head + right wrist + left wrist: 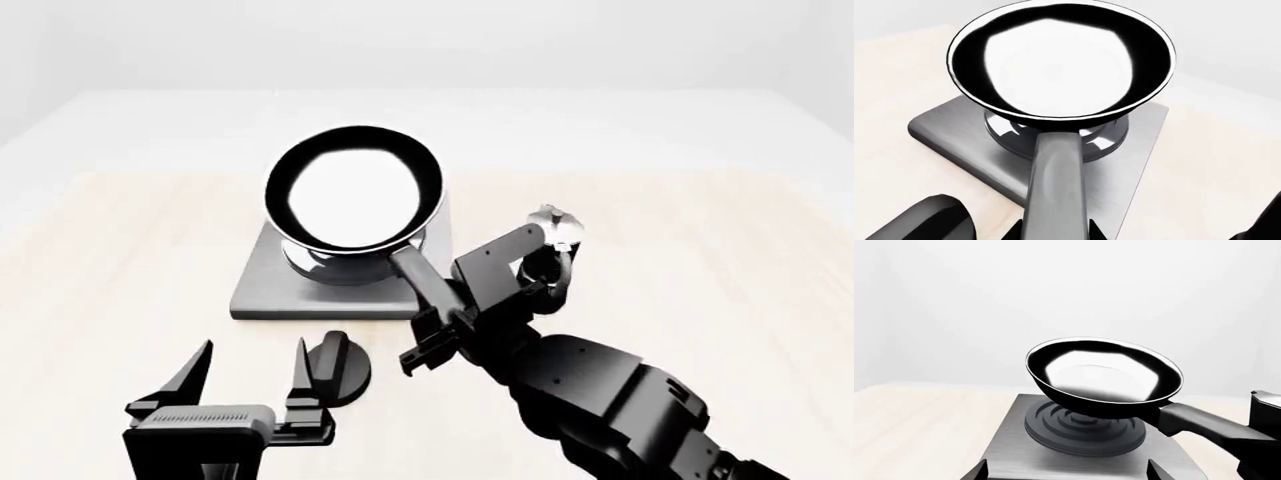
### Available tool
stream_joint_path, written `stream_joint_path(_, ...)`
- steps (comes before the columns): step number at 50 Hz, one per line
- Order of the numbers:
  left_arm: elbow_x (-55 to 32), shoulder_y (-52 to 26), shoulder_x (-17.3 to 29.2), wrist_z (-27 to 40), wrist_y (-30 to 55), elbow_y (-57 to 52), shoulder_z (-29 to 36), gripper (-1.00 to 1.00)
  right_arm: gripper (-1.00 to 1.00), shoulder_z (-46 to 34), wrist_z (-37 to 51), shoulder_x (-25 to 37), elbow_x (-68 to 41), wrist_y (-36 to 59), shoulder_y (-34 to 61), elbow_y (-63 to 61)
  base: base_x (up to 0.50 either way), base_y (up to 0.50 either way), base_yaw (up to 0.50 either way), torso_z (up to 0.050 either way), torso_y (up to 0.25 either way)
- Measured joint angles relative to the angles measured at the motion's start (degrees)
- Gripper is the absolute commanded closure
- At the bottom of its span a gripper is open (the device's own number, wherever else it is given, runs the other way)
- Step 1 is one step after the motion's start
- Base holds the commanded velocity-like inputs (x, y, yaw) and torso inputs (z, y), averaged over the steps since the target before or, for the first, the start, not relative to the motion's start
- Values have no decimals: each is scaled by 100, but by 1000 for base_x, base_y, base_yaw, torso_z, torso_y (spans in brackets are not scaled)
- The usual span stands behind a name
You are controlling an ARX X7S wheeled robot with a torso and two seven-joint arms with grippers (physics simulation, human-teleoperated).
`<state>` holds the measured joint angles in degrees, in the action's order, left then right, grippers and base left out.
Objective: Put the frying pan on the stove.
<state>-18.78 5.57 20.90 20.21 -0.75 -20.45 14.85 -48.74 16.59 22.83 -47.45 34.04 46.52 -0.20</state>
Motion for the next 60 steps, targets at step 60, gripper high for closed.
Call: stream_joint_path(60, -38, -6, 74, 79, -29, -15, 61, -100, 100, -274, -201, -229, 224, 103, 301, 662, 0, 0, 0, 1, 2)
